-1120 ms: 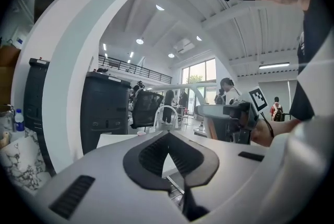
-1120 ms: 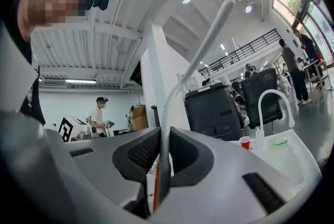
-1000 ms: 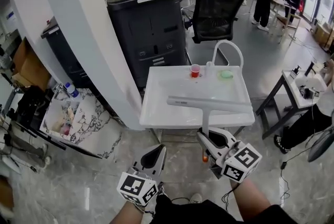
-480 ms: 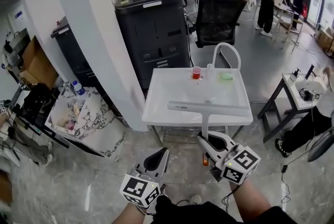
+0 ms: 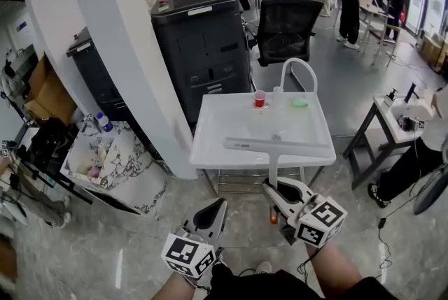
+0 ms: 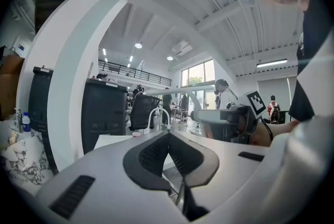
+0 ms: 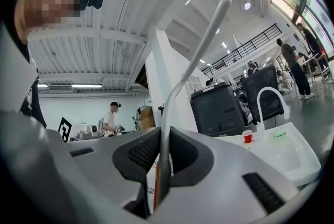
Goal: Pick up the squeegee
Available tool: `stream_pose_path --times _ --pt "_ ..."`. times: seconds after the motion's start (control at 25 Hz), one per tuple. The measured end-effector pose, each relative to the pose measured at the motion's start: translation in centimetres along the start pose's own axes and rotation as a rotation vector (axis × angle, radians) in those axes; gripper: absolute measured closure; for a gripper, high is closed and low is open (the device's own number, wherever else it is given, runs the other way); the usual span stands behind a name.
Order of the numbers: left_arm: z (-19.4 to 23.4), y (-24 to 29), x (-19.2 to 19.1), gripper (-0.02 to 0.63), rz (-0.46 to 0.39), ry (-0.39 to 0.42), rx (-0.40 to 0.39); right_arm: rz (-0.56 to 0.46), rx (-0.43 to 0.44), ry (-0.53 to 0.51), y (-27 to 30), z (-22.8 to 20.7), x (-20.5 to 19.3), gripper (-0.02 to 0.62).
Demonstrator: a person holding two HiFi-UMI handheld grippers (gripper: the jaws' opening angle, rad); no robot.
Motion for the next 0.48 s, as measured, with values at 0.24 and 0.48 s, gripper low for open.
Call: stream_pose_path --times 0.24,0.48 --pt "-0.67 -0.35 -0.30 0.589 -0.002 -0.003 -0.001 0.003 0.001 -0.001 -0.61 0.31 -0.35 0.543" --pt "-1.09 -0.44 -0.05 0.589 -0.006 -0.006 0.001 0.010 0.004 -0.001 -0.94 0.44 -0.38 0.543"
Point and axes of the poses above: the fingertips, and each gripper's own axes: y forward along the fingers, z to its left, x out of its top, the point moved 2 cm from there along -y, backward along the fingers, and after that the axes turned 5 degrees about z, right-handed, at the moved point
